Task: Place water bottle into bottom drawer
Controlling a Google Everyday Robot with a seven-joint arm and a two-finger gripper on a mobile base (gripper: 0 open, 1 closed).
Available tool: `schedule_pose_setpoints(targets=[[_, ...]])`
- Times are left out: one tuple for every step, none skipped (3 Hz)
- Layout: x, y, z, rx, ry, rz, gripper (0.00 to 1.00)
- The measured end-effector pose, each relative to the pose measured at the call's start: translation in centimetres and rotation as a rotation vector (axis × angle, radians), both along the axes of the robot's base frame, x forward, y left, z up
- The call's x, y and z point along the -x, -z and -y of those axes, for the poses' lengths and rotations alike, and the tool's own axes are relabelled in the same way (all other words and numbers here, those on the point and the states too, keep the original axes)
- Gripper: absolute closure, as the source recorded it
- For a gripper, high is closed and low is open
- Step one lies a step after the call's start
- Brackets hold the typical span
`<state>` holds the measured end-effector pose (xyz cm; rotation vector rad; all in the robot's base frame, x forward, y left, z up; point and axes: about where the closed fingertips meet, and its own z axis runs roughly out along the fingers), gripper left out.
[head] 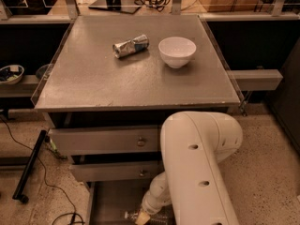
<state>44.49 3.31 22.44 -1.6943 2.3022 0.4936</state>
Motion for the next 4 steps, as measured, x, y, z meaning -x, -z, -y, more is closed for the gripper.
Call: schedule_pose_setpoints(targets=[[0.0, 0.0, 0.0, 0.0, 0.0, 0.0, 1.0], [0.5, 1.3, -0.4, -0.004, -0.003, -0.033, 1.0], [0.9, 2.4, -0.6, -0.01, -0.001, -0.055, 1.0], [1.2, 3.3, -0.9, -0.014, -0.001, -0.071, 1.0]])
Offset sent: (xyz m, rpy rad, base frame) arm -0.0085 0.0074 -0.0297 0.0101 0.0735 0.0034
